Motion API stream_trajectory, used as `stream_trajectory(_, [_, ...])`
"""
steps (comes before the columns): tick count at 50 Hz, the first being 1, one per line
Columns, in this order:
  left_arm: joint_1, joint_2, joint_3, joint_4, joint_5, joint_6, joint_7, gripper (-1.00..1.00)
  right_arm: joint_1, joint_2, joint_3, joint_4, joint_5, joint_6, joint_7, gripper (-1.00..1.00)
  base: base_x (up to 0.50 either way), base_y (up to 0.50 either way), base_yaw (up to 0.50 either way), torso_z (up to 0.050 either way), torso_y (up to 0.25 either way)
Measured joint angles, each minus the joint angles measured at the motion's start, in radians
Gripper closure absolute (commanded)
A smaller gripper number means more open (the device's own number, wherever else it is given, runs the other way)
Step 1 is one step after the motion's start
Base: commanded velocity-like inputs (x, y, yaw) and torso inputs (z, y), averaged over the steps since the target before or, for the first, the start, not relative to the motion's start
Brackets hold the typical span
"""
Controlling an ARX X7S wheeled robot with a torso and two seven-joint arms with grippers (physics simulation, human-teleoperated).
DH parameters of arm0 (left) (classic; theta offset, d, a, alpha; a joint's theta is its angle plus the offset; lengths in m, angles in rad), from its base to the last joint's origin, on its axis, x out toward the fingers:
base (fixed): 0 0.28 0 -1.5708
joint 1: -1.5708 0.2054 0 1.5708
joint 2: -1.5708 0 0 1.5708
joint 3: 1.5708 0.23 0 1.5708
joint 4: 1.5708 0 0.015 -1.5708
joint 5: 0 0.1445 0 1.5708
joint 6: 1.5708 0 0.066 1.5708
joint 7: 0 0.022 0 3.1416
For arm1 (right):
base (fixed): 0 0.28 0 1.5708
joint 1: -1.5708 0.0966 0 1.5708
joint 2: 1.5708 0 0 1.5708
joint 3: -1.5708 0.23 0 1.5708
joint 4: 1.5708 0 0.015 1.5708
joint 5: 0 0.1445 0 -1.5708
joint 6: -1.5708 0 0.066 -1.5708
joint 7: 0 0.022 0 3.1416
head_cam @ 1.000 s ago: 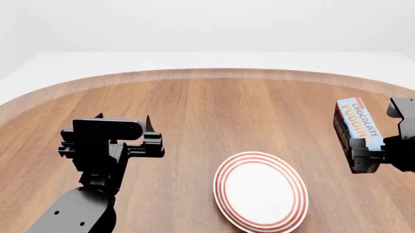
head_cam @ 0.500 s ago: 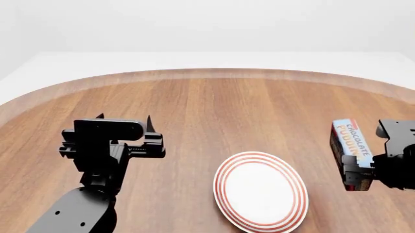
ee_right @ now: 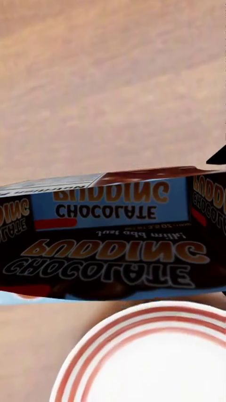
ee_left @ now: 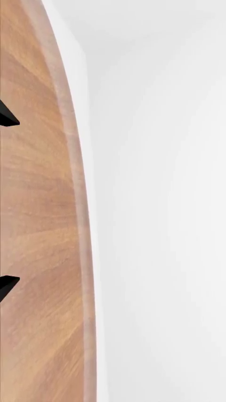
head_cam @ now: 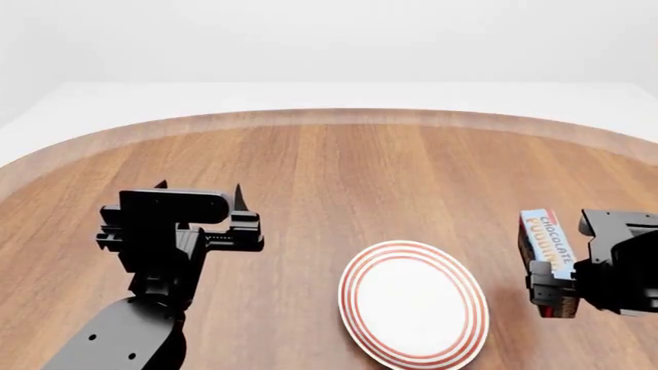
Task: Put the chocolate pudding to the right of the plate.
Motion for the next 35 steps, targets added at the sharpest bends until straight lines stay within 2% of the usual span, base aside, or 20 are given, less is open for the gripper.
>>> stream_trajectory(29, [0.003,-0.006,0.006,-0.005,-0.010,0.006,-0.008,-1.00,-0.022,-0.040,-0.029,0.082,-0.042,-0.048,-0.039,1.00,0.00,0.00,0.00,0.000,0.000])
stream_trajectory(30, [0.003,-0.006,0.006,-0.005,-0.010,0.007,-0.008,-1.00,-0.022,-0.041,-0.028,0.085,-0.042,-0.049,-0.040,-1.00,0.00,0.00,0.00,0.000,0.000])
stream_trajectory(35, [0.003,-0.007,0.007,-0.006,-0.012,0.008,-0.010,-1.00,-0.019,-0.040,-0.024,0.085,-0.044,-0.049,-0.045,-1.00,0.00,0.00,0.00,0.000,0.000])
